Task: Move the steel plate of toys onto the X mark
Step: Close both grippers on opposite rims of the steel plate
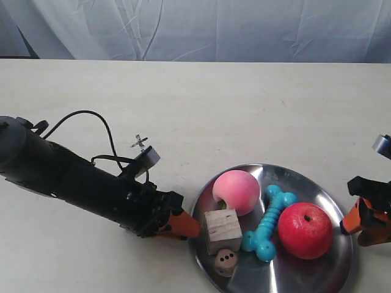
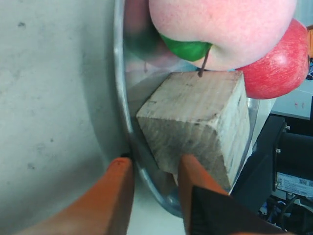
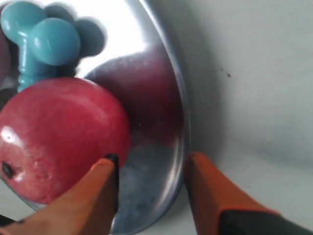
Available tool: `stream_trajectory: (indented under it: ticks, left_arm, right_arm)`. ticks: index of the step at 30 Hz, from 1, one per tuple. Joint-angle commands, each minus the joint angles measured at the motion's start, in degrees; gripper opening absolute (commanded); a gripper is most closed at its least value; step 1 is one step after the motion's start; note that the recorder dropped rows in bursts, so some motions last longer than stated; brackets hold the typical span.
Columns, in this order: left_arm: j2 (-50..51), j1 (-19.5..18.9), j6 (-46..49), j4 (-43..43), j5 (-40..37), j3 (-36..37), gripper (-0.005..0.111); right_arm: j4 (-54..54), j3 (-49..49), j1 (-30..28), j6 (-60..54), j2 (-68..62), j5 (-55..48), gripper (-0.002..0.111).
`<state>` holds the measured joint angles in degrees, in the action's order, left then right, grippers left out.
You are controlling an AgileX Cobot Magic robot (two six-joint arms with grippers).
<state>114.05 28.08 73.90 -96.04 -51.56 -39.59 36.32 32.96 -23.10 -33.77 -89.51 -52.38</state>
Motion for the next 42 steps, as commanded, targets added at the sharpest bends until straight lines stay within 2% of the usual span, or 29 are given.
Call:
stream_trajectory:
  ticks: [1,11,19,21,22,23,24,25,27,29,36,42]
  left_arm:
    - [0.5,0.5,0.2,-0.1,1.5,0.1,0.031]
    - [0.5,0.5,0.2,-0.5,1.5,0.1,0.031]
    - [0.5,0.5,0.2,-0.5,1.5,0.1,0.031]
    - [0.5,0.5,0.2,-0.5,1.5,0.1,0.031]
    - [0.5,0.5,0.2,-0.5,1.5,0.1,0.031]
    - [0.5,0.5,0.2,-0.5,1.5,0.1,0.031]
    - [0.5,0.5,0.2,-0.5,1.5,0.1,0.031]
    - [0.5,0.5,0.2,-0.5,1.5,0.1,0.031]
    - [0.5,0.5,0.2,-0.5,1.5,0.1,0.022]
    - [0.5,0.5,0.2,0.3,1.0,0.1,0.001]
    - [0.5,0.5,-0.7,0.9,0.4,0.1,0.0]
    - [0.5,0.5,-0.8,0.8,0.7,0.1,0.0]
  right_arm:
    - [-4.6,-0.2,2.1,4.8,0.0,2.6,0.045]
    - [-5.0,-2.0,2.6,6.7,-0.4,4.9,0.045]
    - [2.3,-2.8,2.6,5.4,-5.4,5.4,0.044]
    - [3.0,-2.8,2.6,5.2,-6.5,5.4,0.038]
    - [3.2,-2.8,2.6,5.2,-7.4,5.7,0.026]
    - [3.2,-2.8,2.6,5.2,-7.6,5.7,0.018]
    - [3.4,-2.8,2.6,5.2,-8.0,5.8,0.001]
    - [3.6,-2.8,2.6,5.2,-8.0,6.0,-0.001]
    - [4.2,-2.8,2.6,5.0,-8.0,6.2,0.0]
    - [4.6,-2.8,2.6,5.0,-8.0,6.0,0.0]
    - [10.9,-2.8,2.6,-0.3,-7.6,2.5,0.0]
    - [11.3,-2.8,2.6,-0.6,-6.5,2.1,0.0]
